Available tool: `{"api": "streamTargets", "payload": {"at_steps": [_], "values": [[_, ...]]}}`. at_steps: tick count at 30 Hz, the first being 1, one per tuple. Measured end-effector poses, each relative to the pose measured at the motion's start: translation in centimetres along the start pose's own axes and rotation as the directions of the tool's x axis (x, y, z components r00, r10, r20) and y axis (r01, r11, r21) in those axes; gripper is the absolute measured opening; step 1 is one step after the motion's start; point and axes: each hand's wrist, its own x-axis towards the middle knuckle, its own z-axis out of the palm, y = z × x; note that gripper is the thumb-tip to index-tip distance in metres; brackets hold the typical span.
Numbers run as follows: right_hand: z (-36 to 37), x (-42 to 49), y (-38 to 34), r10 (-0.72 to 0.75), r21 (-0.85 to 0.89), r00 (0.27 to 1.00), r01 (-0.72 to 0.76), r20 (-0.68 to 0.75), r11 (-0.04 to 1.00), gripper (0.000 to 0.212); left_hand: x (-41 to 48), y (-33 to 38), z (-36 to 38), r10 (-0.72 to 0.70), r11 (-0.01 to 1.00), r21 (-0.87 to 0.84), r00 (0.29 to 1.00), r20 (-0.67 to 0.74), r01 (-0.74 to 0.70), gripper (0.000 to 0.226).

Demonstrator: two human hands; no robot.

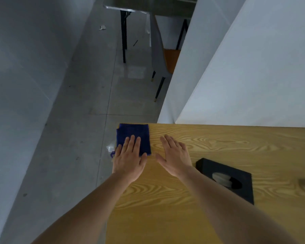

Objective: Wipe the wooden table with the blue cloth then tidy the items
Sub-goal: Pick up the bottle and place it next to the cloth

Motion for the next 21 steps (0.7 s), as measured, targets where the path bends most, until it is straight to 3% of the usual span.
{"api": "streamTargets", "payload": {"at_steps": [6, 12, 21], "values": [[-3.6, -8.3, 4.7, 0.029, 0.027, 0.999, -0.028, -0.019, 0.999, 0.079, -5.2, 8.4, -0.7, 0.034, 0.999, -0.003, 0.999, 0.034, -0.034, 0.073], [-6.4, -18.5, 11.7, 0.073, 0.076, 0.996, -0.069, -0.056, 0.995, 0.072, -10.4, 19.3, -0.8, 0.051, 0.999, 0.011, 0.998, -0.038, -0.051, 0.054], [-8.8, -34.4, 25.0, 0.246, 0.162, 0.969, -0.241, -0.014, 0.957, 0.063, -18.7, 36.0, 1.2, 0.22, 0.975, 0.025, 0.975, -0.032, -0.219, 0.044]]}}
